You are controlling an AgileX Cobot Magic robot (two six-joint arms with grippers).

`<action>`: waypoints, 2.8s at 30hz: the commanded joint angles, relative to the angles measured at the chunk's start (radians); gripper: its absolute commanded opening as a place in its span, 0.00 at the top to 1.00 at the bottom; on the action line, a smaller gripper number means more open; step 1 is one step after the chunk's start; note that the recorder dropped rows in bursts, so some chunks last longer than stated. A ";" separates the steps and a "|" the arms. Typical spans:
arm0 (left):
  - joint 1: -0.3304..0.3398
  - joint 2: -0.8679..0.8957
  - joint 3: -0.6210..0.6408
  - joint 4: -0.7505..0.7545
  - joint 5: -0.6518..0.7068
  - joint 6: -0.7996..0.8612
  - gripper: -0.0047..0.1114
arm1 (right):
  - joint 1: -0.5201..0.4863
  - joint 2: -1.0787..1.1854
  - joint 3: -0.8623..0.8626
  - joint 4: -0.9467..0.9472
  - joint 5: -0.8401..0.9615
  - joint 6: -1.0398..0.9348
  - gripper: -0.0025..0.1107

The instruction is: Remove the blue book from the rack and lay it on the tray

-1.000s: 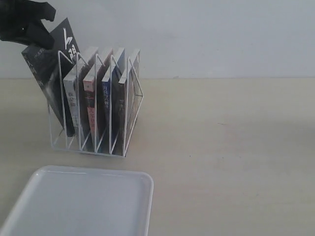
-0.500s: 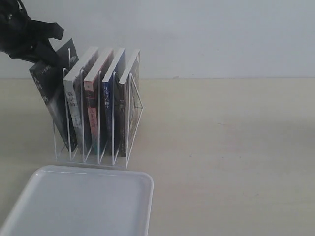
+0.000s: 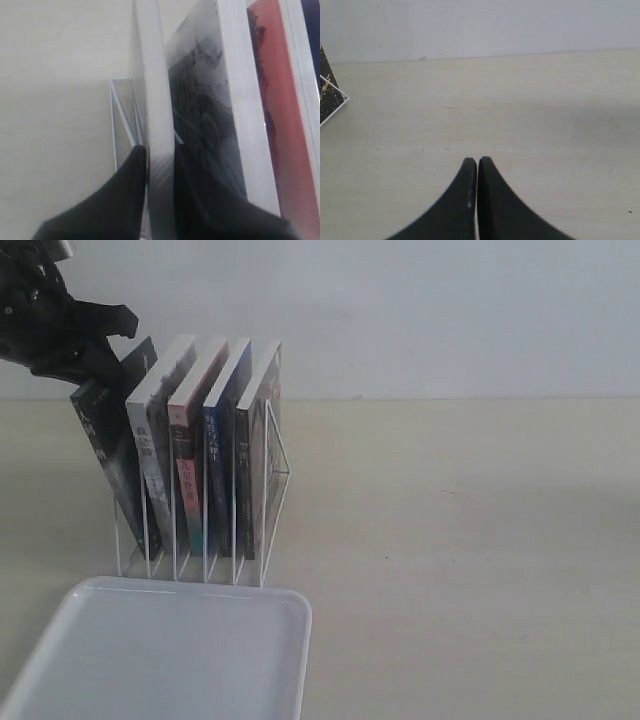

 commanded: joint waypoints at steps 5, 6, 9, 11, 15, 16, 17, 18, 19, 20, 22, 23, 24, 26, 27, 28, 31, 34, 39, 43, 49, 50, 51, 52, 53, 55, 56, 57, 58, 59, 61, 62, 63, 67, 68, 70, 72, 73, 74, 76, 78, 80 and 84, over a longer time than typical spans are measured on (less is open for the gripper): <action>-0.002 -0.005 0.006 -0.028 -0.007 -0.013 0.85 | -0.003 -0.005 -0.001 -0.002 -0.004 -0.003 0.98; -0.002 -0.005 0.006 -0.028 -0.007 -0.013 0.81 | -0.003 -0.005 -0.001 -0.002 -0.004 -0.003 0.98; -0.002 -0.005 0.006 -0.028 0.004 -0.013 0.65 | -0.003 -0.005 -0.001 -0.002 -0.004 -0.003 0.98; -0.002 -0.005 0.006 -0.028 0.006 -0.013 0.56 | -0.003 -0.005 -0.001 -0.002 -0.004 -0.003 0.98; -0.002 -0.005 0.006 -0.028 0.006 -0.013 0.53 | -0.003 -0.005 -0.001 -0.002 -0.004 -0.003 0.98; -0.002 -0.005 0.006 -0.028 0.008 -0.013 0.53 | -0.003 -0.005 -0.001 -0.002 -0.004 -0.003 0.98; -0.002 -0.005 0.006 -0.028 0.011 -0.013 0.53 | -0.003 -0.005 -0.001 -0.002 -0.004 -0.003 0.98; -0.002 -0.005 0.004 -0.028 0.015 -0.013 0.53 | -0.003 -0.005 -0.001 -0.002 -0.004 -0.003 0.98; -0.002 -0.005 0.002 -0.028 0.021 -0.013 0.53 | -0.003 -0.005 -0.001 -0.002 -0.004 -0.003 0.98; -0.002 -0.005 0.000 -0.028 0.023 -0.013 0.53 | -0.003 -0.005 -0.001 -0.002 -0.004 -0.003 0.98; -0.002 -0.007 -0.002 -0.028 0.021 -0.013 0.53 | -0.003 -0.005 -0.001 -0.002 -0.004 -0.003 0.98; -0.002 -0.007 -0.002 -0.028 0.021 -0.008 0.53 | -0.003 -0.005 -0.001 -0.002 -0.004 -0.003 0.98; -0.002 -0.007 -0.002 -0.028 0.021 -0.008 0.54 | -0.003 -0.005 -0.001 -0.002 -0.004 -0.003 0.98; -0.002 -0.007 -0.002 -0.028 0.023 -0.008 0.54 | -0.003 -0.005 -0.001 -0.002 -0.004 0.000 0.98; -0.002 -0.007 -0.002 -0.028 0.025 -0.008 0.55 | -0.003 -0.005 -0.001 -0.002 -0.004 0.002 0.98; -0.002 -0.009 -0.002 -0.030 0.027 -0.005 0.56 | -0.003 -0.005 -0.001 -0.002 -0.004 0.002 0.98; -0.002 -0.015 -0.002 -0.031 0.024 0.002 0.62 | -0.003 -0.005 -0.001 -0.002 -0.004 0.002 0.98; -0.002 -0.022 -0.015 -0.031 0.030 0.004 0.70 | -0.003 -0.005 -0.001 -0.002 -0.004 0.004 0.98; -0.002 -0.026 -0.040 -0.031 0.070 0.006 0.71 | -0.003 -0.005 -0.001 -0.002 -0.004 0.004 0.98; -0.002 -0.011 -0.033 -0.031 0.074 0.006 0.71 | -0.003 -0.005 -0.001 -0.002 -0.004 0.006 0.98; -0.002 0.022 -0.033 -0.031 0.095 0.006 0.71 | -0.003 -0.005 -0.001 -0.002 -0.004 0.006 0.98; -0.002 0.022 -0.036 -0.031 0.095 0.006 0.72 | -0.003 -0.005 -0.001 -0.002 -0.004 0.006 0.98; -0.002 0.022 -0.037 -0.031 0.095 0.006 0.73 | -0.003 -0.005 -0.001 -0.002 -0.004 0.006 0.98; -0.002 0.022 -0.037 -0.031 0.095 0.006 0.74 | -0.003 -0.005 -0.001 -0.002 -0.004 0.006 0.98; -0.002 0.022 -0.039 -0.031 0.095 0.006 0.75 | -0.003 -0.005 -0.001 -0.002 -0.004 0.006 0.98; -0.002 0.022 -0.039 -0.031 0.093 0.006 0.80 | -0.003 -0.005 -0.001 -0.002 -0.004 0.006 0.98; -0.002 0.022 -0.039 -0.031 0.093 0.006 0.83 | -0.003 -0.005 -0.001 -0.002 -0.004 0.006 0.98; -0.002 0.022 -0.039 -0.031 0.093 0.013 0.86 | -0.003 -0.005 -0.001 -0.002 -0.004 0.006 0.98; -0.002 0.022 -0.039 -0.031 0.093 0.021 0.90 | -0.003 -0.005 -0.001 -0.002 -0.004 0.006 0.98; -0.002 0.022 -0.039 -0.031 0.093 0.026 0.92 | -0.003 -0.005 -0.001 -0.002 -0.004 0.006 0.98; -0.002 0.022 -0.042 -0.031 0.093 0.026 0.92 | -0.003 -0.005 -0.001 -0.005 -0.019 0.006 0.98; -0.002 0.022 -0.042 -0.031 0.093 0.026 0.92 | -0.003 -0.005 -0.001 -0.005 -0.019 0.006 0.98; -0.002 0.022 -0.047 -0.031 0.097 0.026 0.92 | -0.003 -0.005 -0.001 -0.005 -0.018 0.006 0.98; -0.002 0.013 -0.083 -0.034 0.131 0.026 0.92 | -0.003 -0.005 -0.001 -0.005 -0.011 0.006 0.98; -0.002 0.008 -0.092 -0.037 0.138 0.026 0.92 | -0.003 -0.005 -0.001 -0.005 -0.009 0.006 0.98; -0.002 -0.005 -0.106 -0.053 0.143 0.026 0.92 | -0.003 -0.005 -0.001 -0.005 -0.009 0.006 0.98; -0.002 -0.018 -0.119 -0.069 0.145 0.026 0.92 | -0.003 -0.005 -0.001 -0.005 -0.009 0.006 0.98; -0.002 -0.025 -0.123 -0.074 0.145 0.026 0.92 | -0.003 -0.005 -0.001 -0.005 -0.009 0.006 0.98; -0.002 -0.031 -0.129 -0.075 0.147 0.026 0.92 | -0.003 -0.005 -0.001 -0.005 -0.009 0.006 0.98; -0.002 -0.045 -0.145 -0.075 0.154 0.016 0.92 | -0.003 -0.005 -0.001 -0.005 -0.009 0.006 0.98; -0.002 -0.058 -0.161 -0.075 0.165 0.005 0.92 | -0.003 -0.005 -0.001 -0.005 -0.009 0.006 0.98; -0.002 -0.070 -0.180 -0.075 0.181 0.003 0.92 | -0.003 -0.005 -0.001 -0.005 -0.009 0.009 0.98; -0.002 -0.090 -0.226 -0.075 0.225 -0.016 0.92 | -0.003 -0.005 -0.001 -0.005 -0.009 0.009 0.98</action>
